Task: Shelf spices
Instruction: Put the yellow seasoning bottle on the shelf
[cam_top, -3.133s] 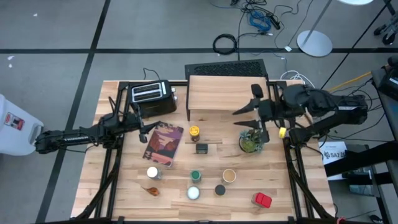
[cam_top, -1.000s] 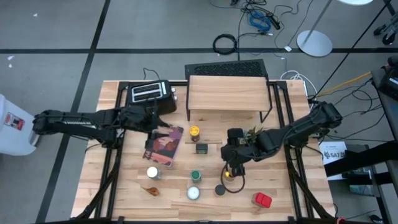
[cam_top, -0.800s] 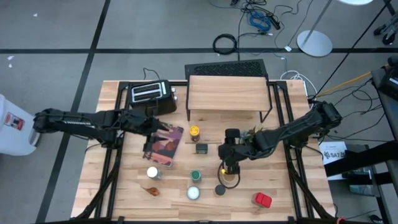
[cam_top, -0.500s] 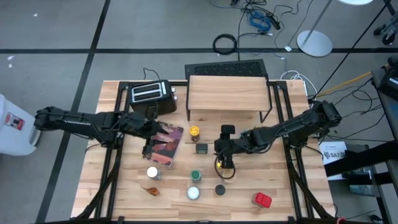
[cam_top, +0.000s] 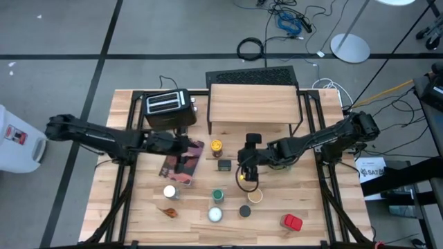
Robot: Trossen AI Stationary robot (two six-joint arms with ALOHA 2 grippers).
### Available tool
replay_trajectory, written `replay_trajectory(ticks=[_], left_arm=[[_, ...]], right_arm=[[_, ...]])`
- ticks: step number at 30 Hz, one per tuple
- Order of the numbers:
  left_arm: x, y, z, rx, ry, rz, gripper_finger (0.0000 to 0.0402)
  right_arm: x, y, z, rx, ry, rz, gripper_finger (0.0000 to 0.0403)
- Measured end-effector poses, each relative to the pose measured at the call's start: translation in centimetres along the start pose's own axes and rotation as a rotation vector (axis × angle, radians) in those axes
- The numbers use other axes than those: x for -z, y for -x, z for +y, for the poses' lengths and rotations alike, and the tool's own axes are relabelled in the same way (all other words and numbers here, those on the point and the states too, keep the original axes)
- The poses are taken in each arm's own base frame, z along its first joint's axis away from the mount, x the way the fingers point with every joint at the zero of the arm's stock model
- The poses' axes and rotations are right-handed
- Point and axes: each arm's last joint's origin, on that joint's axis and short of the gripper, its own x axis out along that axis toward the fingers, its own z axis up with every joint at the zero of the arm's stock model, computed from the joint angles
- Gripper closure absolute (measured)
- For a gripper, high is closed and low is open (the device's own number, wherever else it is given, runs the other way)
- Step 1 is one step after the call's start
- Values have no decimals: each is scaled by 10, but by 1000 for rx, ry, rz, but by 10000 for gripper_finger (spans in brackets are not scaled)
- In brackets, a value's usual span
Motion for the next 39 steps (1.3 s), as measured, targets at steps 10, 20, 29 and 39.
replay_trajectory(ticks=[10, 20, 29, 39], left_arm=[[11, -45, 5, -130, 6, 40, 203], [21, -64, 23, -76, 66, 72, 163], [20, -65, 32, -50, 116, 43, 91], [22, -70, 42, -21, 113, 22, 85]], right_arm=[[6, 15, 4, -5, -21, 43, 174], [2, 22, -1, -1, -46, -2, 174], [1, 22, -2, 15, -46, -7, 174], [0, 22, -2, 16, -46, -17, 174]])
